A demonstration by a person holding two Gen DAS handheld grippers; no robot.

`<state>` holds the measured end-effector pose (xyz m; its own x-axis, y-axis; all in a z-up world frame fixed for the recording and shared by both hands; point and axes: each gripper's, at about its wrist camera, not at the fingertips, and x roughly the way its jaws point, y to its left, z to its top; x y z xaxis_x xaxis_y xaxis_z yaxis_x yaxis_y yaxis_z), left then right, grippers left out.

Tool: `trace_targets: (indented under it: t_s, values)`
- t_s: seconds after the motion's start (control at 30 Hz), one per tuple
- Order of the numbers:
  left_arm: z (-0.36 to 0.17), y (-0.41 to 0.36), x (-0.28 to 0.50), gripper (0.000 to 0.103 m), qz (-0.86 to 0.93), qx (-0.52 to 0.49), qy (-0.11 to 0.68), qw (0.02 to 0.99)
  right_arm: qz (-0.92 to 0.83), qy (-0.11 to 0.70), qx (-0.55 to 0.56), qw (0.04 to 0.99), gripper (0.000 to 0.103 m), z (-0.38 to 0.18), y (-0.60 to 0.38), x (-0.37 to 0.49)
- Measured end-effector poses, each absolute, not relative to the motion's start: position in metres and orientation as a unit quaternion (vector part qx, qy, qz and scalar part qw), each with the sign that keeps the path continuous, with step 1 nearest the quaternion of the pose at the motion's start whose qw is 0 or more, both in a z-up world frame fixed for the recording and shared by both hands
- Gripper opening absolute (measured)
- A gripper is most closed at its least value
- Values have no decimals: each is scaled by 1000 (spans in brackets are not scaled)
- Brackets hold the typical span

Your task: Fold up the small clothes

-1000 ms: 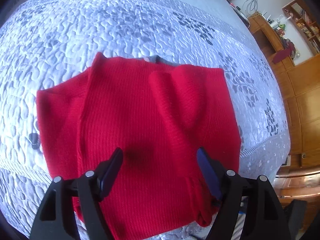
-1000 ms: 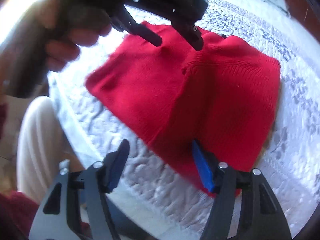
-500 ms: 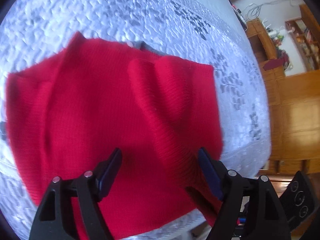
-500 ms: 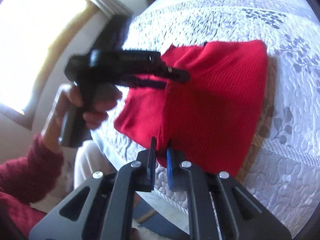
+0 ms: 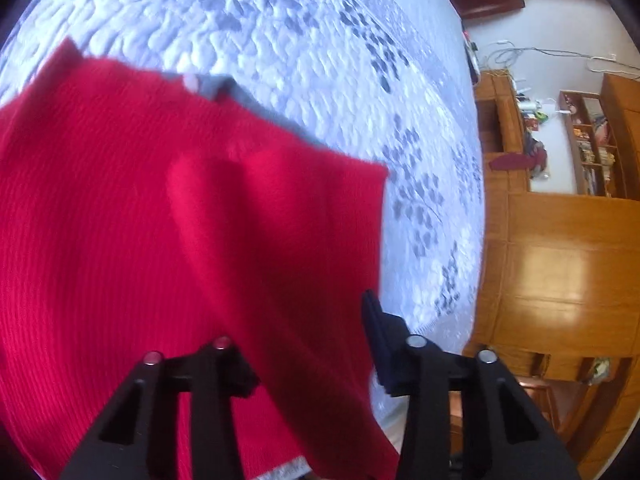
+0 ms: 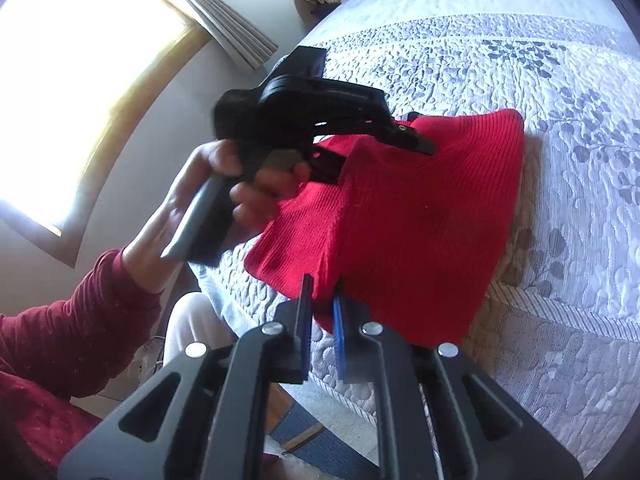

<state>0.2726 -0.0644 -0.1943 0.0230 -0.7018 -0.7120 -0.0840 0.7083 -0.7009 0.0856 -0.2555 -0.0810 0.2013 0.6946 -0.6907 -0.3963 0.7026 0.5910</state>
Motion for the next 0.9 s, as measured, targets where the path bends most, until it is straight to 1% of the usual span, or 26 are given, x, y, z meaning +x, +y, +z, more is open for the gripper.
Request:
trace_targets:
  t_s: [0.03, 0.1, 0.13, 0.23, 0.37, 0.53, 0.63, 0.77, 0.9]
  values:
    - [-196, -65, 276, 23, -237, -297, 657, 651, 359, 521, 142, 761, 8, -82, -254, 86]
    - [-197, -66, 280, 16, -239, -292, 652, 658, 360, 522, 139, 760, 8, -82, -252, 86]
    - [-196, -64, 279, 15, -239, -291, 650, 660, 361, 524, 139, 759, 8, -83, -250, 86]
    - [-185, -58, 277, 14, -252, -291, 630, 674, 370, 524, 141, 754, 8, -81, -244, 88]
    - [-152, -50, 279, 14, -278, -280, 595, 700, 389, 518, 136, 750, 8, -70, -226, 90]
    - [-111, -25, 282, 14, -289, -242, 565, 734, 426, 509, 120, 739, 8, -55, -181, 100]
    - [-97, -2, 283, 14, -283, -229, 554, 749, 445, 509, 109, 728, 8, -55, -149, 105]
    - [-101, 40, 282, 14, -268, -216, 549, 761, 461, 524, 88, 711, 8, -67, -110, 110]
    - [-127, 74, 280, 14, -245, -215, 561, 761, 465, 555, 72, 685, 8, -97, -75, 112]
